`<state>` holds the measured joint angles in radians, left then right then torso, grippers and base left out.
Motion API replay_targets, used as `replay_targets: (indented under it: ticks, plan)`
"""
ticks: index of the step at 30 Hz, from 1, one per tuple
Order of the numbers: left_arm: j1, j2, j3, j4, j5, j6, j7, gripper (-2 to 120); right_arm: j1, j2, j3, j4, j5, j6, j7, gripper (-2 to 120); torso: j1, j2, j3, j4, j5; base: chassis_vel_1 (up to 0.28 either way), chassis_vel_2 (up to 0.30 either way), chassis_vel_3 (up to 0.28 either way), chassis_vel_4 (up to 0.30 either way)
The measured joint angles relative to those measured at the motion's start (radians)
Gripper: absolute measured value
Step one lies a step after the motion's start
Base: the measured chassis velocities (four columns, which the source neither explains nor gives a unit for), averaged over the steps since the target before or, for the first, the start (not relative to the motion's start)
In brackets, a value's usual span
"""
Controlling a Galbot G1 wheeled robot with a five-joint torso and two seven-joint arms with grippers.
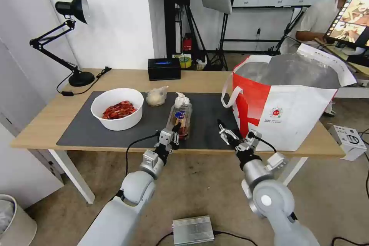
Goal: Pick up the trash from the table and place it into the takeout bag.
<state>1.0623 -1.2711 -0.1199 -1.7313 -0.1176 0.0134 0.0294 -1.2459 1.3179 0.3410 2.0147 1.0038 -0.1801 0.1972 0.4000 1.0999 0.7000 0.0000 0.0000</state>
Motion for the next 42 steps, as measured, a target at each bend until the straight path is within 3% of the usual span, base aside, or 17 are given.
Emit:
replay_targets:
  ticks: [18,42]
  plan:
    - [-0.001,-0.006,-0.005,0.026,-0.014,0.003,-0.001,0,0.199,0.105,-0.082,-0.154,0.074,-0.046,0.064,100,0.0,0.0,0.0,0.0001,0.0,0.0,0.0,0.0,0.0]
    - [-0.001,-0.023,-0.007,0.028,-0.01,0.004,-0.005,0,0.31,0.187,-0.119,-0.293,0.156,-0.112,0.148,100,0.0,0.0,0.0,0.0,0.0,0.0,0.0,0.0,0.0]
